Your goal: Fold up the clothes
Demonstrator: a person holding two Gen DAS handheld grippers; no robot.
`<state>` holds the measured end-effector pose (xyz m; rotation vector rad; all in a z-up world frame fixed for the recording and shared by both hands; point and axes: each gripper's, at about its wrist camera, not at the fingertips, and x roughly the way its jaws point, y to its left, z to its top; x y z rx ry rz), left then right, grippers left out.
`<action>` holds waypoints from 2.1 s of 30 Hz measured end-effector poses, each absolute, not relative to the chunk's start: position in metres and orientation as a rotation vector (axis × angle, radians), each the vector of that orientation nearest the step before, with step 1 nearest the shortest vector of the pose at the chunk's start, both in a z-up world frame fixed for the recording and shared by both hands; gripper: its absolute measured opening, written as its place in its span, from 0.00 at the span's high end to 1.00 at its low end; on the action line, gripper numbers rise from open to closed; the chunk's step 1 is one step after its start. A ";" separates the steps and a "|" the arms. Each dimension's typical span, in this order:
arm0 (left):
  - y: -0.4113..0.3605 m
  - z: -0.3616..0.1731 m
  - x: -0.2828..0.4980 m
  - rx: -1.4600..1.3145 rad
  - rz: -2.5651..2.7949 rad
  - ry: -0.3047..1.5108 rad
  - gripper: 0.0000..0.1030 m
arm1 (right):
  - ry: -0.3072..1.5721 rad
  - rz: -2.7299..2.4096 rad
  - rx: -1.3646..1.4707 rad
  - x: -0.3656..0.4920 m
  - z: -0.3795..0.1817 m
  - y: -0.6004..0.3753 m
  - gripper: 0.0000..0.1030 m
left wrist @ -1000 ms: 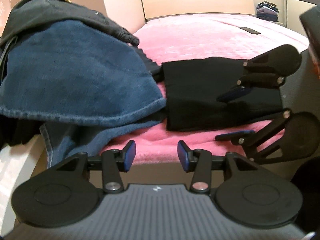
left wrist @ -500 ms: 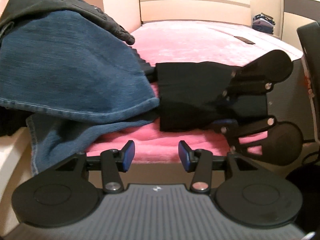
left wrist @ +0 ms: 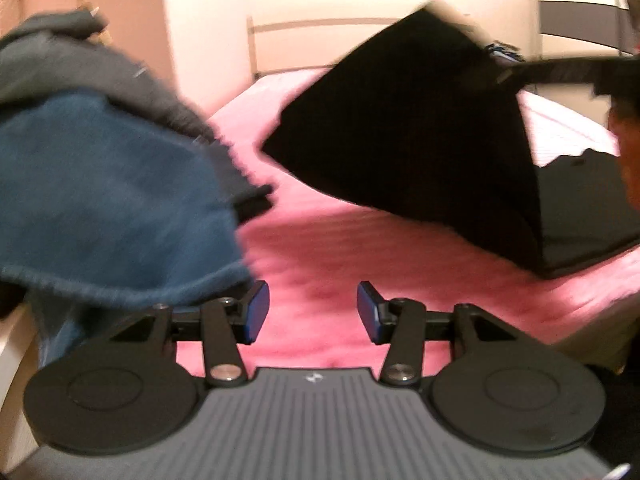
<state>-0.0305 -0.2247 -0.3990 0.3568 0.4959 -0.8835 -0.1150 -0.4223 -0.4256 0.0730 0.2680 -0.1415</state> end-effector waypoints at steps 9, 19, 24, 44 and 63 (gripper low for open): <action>-0.317 -0.380 -0.095 0.434 -1.132 0.432 0.55 | 0.226 -0.832 0.605 -0.366 -0.480 -0.557 1.00; -0.428 -0.384 -0.179 0.627 -1.426 0.371 0.53 | 0.227 -0.849 0.858 -0.432 -0.520 -0.579 0.99; -0.471 -0.393 -0.224 0.708 -1.546 0.316 0.53 | 0.188 -0.808 0.920 -0.453 -0.517 -0.593 0.49; -0.535 -0.404 -0.269 0.706 -1.649 0.280 0.52 | 0.232 -0.716 1.018 -0.445 -0.486 -0.660 0.92; -0.535 -0.425 -0.253 0.733 -1.610 0.390 0.49 | 0.217 -0.757 1.041 -0.522 -0.526 -0.653 0.92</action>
